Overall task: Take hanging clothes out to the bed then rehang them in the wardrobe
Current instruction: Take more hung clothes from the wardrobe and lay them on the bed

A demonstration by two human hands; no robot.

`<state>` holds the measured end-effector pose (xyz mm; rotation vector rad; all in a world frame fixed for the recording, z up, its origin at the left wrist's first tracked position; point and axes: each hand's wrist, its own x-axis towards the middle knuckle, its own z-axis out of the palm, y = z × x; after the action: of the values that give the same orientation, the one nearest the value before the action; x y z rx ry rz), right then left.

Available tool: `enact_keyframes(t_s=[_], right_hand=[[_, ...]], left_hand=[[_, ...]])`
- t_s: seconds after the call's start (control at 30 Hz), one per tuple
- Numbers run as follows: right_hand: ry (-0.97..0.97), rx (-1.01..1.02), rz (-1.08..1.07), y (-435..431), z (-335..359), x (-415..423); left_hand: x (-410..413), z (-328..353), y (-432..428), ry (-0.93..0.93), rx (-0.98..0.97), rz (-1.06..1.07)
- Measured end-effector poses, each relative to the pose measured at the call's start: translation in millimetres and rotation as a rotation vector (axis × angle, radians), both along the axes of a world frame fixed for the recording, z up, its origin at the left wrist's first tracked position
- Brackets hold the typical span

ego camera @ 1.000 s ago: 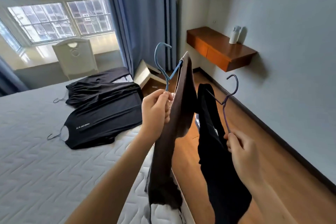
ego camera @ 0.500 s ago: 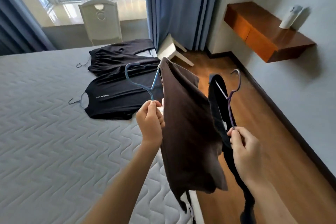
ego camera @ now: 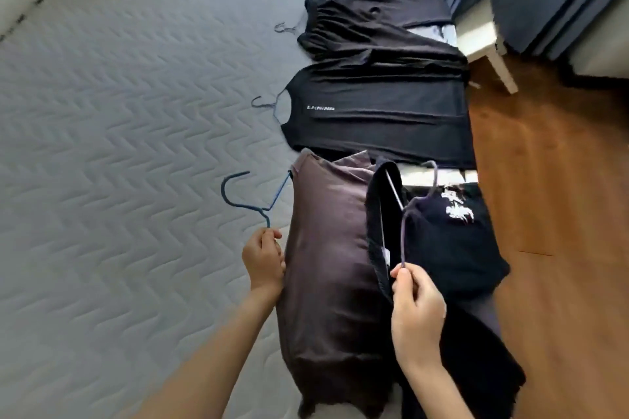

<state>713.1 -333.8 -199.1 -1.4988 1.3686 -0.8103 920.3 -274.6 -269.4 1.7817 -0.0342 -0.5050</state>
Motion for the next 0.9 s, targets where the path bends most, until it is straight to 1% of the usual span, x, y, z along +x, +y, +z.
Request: enact_keyframes(t_s=[0.1,0.2,0.3,0.47,0.57,0.7,0.8,0.9], right_hand=[[-0.036,0.072,0.063,37,-61,73],[-0.009,0.097,0.081,66,-117,117],[0.008,0.103,0.088,86,-157,141],[0.068,0.042,0.125,104,-193,165],[0.084,0.032,0.125,107,-198,169],[0.116,-0.006,0.107,101,-172,160],[0.125,-0.064,0.068,88,-124,134],[0.075,-0.074,-0.011,82,-53,95]], left_hand=[[59,-78,33,0.041,0.131,-0.008],[93,-143,58,0.061,0.268,-0.138],[104,-186,75,0.092,0.352,-0.245],[112,-225,90,-0.104,0.561,-0.344],[113,-225,90,-0.157,0.588,-0.365],[116,-201,95,-0.108,0.626,-0.371],[115,-153,105,-0.135,0.576,-0.39],[107,-83,123,-0.247,0.458,-0.403]])
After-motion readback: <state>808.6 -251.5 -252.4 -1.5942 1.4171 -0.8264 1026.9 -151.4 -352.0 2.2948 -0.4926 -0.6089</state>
